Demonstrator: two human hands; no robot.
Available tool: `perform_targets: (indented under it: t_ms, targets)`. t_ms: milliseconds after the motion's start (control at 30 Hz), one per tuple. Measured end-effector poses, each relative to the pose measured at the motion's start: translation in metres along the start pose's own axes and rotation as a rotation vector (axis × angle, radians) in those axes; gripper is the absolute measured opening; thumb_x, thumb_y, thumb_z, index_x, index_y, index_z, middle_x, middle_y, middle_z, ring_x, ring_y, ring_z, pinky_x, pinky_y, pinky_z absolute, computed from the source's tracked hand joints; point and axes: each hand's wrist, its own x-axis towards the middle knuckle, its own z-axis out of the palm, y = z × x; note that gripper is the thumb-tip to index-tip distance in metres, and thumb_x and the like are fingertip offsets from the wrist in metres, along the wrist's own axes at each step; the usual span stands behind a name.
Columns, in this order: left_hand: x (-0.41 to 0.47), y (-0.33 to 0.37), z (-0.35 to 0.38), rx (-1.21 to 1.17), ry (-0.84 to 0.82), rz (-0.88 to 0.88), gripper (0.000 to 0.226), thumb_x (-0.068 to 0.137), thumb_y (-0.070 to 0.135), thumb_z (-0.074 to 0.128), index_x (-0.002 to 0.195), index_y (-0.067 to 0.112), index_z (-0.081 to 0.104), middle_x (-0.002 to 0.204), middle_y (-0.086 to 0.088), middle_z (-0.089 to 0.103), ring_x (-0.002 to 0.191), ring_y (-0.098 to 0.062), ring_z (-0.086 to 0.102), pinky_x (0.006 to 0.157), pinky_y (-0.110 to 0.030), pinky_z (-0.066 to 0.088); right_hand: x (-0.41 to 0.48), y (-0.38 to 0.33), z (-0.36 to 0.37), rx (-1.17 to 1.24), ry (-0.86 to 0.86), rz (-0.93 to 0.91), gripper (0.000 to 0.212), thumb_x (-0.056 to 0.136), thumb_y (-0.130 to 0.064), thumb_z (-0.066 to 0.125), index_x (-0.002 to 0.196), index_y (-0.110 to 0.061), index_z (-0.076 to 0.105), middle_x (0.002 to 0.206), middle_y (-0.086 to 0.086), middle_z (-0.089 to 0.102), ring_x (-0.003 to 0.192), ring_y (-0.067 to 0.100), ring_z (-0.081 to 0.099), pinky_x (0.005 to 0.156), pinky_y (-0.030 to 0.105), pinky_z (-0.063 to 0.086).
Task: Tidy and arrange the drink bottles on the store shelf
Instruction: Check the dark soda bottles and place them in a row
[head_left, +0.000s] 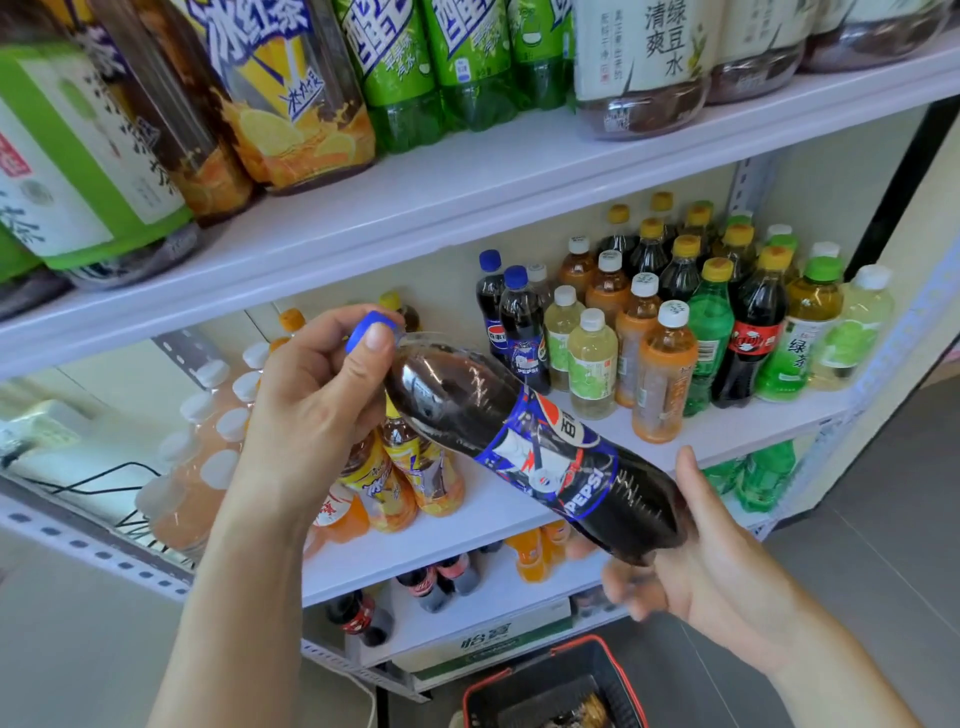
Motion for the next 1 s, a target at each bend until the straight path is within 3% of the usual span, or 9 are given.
perform_targets:
  t_ms: [100,233,300,433,567,633,767,900,1000]
  targets:
    - [0.000,0.001,0.004,0.096,0.130,0.027,0.033,0.084,0.051,0.064,0.092,0.019,0.064,0.050,0.015,0.038,0.045,-0.006,0.028,0.044,-0.019,0.019,0.001,0.000,0.003,0.009,0.020,-0.125,0.068,0.063,-0.052,0.086,0.119,-0.018,0.067,0.113,0.023,0.068,0.091,0.037,0.069,0.064,0.036,0.059]
    - [0.003,0.001,0.008,0.177,0.242,0.008,0.030,0.083,0.052,0.065,0.082,0.022,0.064,0.057,0.005,0.055,0.055,-0.018,0.045,0.050,-0.030,0.034,0.000,0.002,0.007,-0.059,0.069,-0.146,0.065,0.063,-0.020,0.089,0.123,-0.017,0.063,0.110,0.031,0.066,0.089,0.044,0.069,0.065,0.031,0.059]
    - [0.005,0.002,0.005,0.215,0.252,0.009,0.036,0.081,0.058,0.064,0.081,0.022,0.063,0.059,0.003,0.051,0.058,-0.020,0.042,0.056,-0.035,0.036,-0.001,0.002,0.010,-0.066,0.046,-0.135,0.064,0.063,-0.033,0.090,0.119,-0.014,0.066,0.105,0.033,0.066,0.079,0.042,0.070,0.059,0.030,0.059]
    - [0.003,0.002,-0.002,0.136,0.093,0.007,0.028,0.085,0.049,0.063,0.093,0.023,0.067,0.063,0.010,0.050,0.053,-0.006,0.044,0.049,-0.018,0.037,0.001,0.000,0.012,-0.067,0.065,-0.051,0.072,0.072,-0.068,0.069,0.099,-0.001,0.072,0.082,0.035,0.065,0.053,0.031,0.065,0.043,0.027,0.052]
    - [0.002,0.000,-0.005,-0.012,-0.034,-0.017,0.025,0.085,0.041,0.068,0.098,0.021,0.071,0.062,0.002,0.033,0.053,-0.011,0.024,0.044,-0.019,0.020,0.002,-0.003,0.007,0.011,0.112,0.087,0.077,0.077,-0.068,0.043,0.083,0.003,0.072,0.062,0.030,0.059,0.036,0.027,0.055,0.033,0.022,0.042]
    - [0.003,-0.002,-0.003,0.013,-0.002,-0.008,0.025,0.085,0.044,0.066,0.095,0.022,0.072,0.060,0.002,0.037,0.053,-0.012,0.027,0.047,-0.022,0.021,0.002,-0.003,0.004,0.011,0.085,0.119,0.081,0.078,-0.069,0.041,0.083,0.007,0.068,0.061,0.029,0.059,0.036,0.027,0.055,0.032,0.022,0.041]
    - [0.001,-0.001,0.011,-0.030,0.138,0.049,0.035,0.078,0.057,0.073,0.088,0.023,0.073,0.067,0.005,0.064,0.056,-0.010,0.056,0.052,-0.018,0.043,0.004,0.001,0.003,0.039,-0.023,0.119,0.084,0.083,-0.072,0.035,0.101,0.002,0.071,0.083,0.030,0.066,0.054,0.029,0.064,0.041,0.026,0.049]
    - [0.007,0.003,0.016,0.013,0.276,0.110,0.023,0.082,0.044,0.069,0.077,0.022,0.073,0.063,0.008,0.067,0.055,-0.007,0.060,0.052,-0.018,0.047,0.008,0.001,0.009,0.086,-0.018,-0.095,0.061,0.071,-0.052,0.081,0.121,-0.022,0.064,0.115,0.024,0.066,0.092,0.036,0.067,0.064,0.037,0.059]
    - [0.008,0.004,0.016,0.078,0.363,0.095,0.025,0.077,0.048,0.073,0.069,0.025,0.069,0.057,0.008,0.062,0.050,-0.008,0.053,0.050,-0.020,0.043,0.007,0.002,0.012,0.014,-0.018,-0.140,0.059,0.066,-0.024,0.089,0.118,-0.027,0.060,0.119,0.031,0.062,0.098,0.047,0.065,0.065,0.034,0.059]
